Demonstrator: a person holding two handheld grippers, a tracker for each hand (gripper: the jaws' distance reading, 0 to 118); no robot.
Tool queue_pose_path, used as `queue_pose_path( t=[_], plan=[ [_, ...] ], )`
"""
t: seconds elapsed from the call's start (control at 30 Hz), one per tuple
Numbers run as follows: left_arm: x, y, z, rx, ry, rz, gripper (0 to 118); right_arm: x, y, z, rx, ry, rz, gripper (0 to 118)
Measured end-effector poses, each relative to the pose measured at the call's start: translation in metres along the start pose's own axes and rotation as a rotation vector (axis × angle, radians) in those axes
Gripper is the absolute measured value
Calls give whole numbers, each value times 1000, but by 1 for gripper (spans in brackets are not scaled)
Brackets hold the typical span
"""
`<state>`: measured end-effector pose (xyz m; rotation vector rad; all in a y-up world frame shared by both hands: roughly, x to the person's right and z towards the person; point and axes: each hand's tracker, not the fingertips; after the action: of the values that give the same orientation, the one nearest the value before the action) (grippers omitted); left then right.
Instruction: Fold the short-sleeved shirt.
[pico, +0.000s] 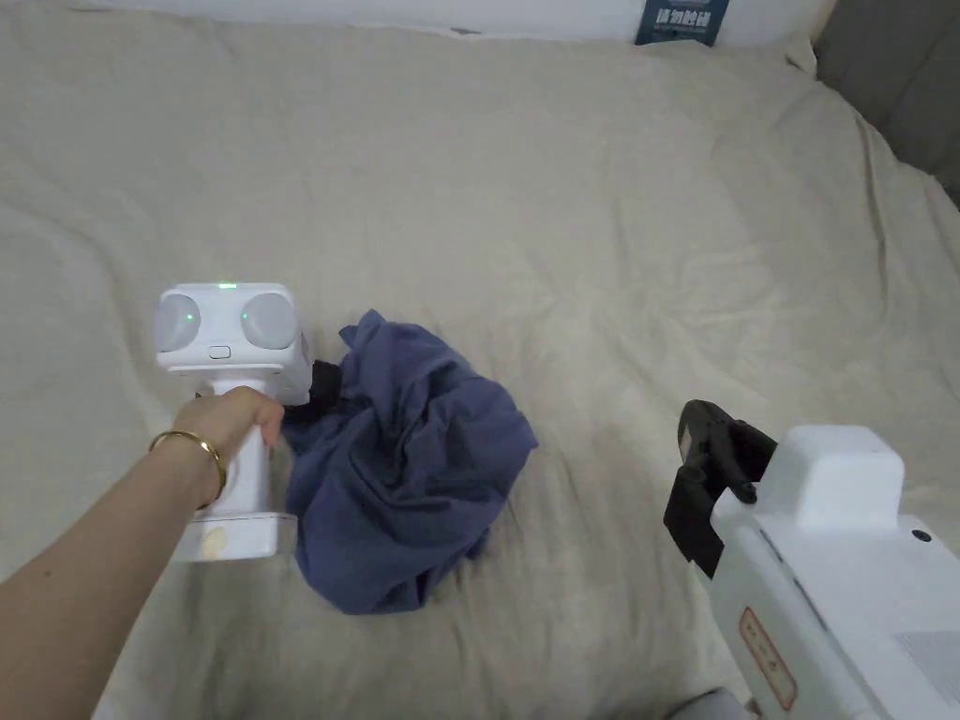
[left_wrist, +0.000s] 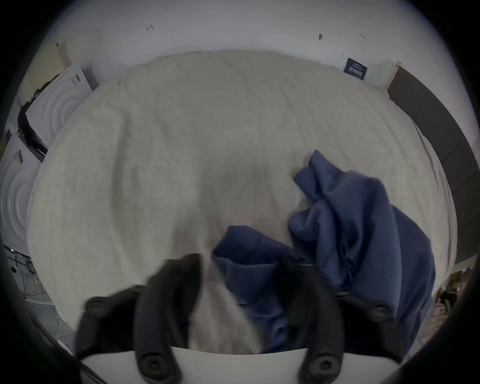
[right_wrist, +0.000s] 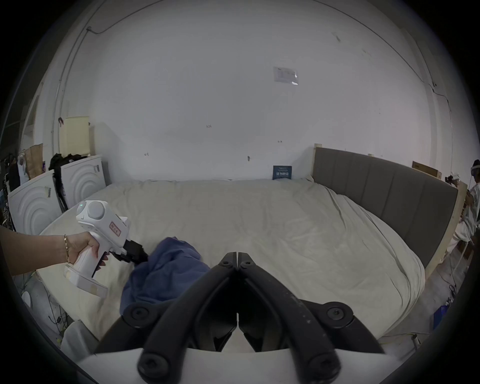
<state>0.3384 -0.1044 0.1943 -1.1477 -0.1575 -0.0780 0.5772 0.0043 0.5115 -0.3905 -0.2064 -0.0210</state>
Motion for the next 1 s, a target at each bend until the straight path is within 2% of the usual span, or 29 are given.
queue_pose_path(
  t=[0.03, 0.1, 0.13, 0.17, 0.4, 0.43, 0.47, 0.53, 0.57, 0.63, 0.7, 0.87, 0.97, 1.0],
  plan=[
    [2, -5, 0, -4, -58, 1, 39, 2, -1, -2, -7, -6, -4, 2],
    [9, -9, 9, 56, -1, -60, 24, 5, -5, -4, -18, -15, -13, 1],
    [10, -11, 13, 69, 1, -117, 4, 6, -6, -5, -22, -17, -16, 2],
    [8, -16, 21, 89, -45, -138, 4, 7, -6, -6, -27, -19, -20, 2],
    [-18, -44, 90, 294, -165, -40, 4, 4, 5, -15, -62, -3, -10, 4],
    [-21, -51, 97, 305, -175, -43, 4, 4, 7, -18, -70, 2, -14, 16],
    [-23, -60, 104, 317, -177, -45, 4, 3, 11, -21, -101, 26, -16, 36],
    [-24, -75, 113, 333, -180, -47, 4, 3, 20, -37, -163, 78, -21, 90],
    [-24, -82, 113, 335, -182, -49, 4, 2, 23, -44, -183, 98, -24, 103],
    [-24, -93, 113, 333, -176, -57, 4, -2, 34, -65, -231, 137, 5, 115],
    [-23, -100, 107, 331, -162, -67, 4, -9, 42, -95, -311, 177, 27, 118],
    [-27, -108, 96, 302, -171, -19, 4, -34, 31, -168, -613, 261, -23, 118],
    [-29, -109, 90, 295, -171, -2, 4, -51, 9, -196, -697, 254, -39, 117],
    [-30, -109, 88, 290, -171, 3, 4, -55, 3, -200, -707, 253, -33, 111]
  ],
)
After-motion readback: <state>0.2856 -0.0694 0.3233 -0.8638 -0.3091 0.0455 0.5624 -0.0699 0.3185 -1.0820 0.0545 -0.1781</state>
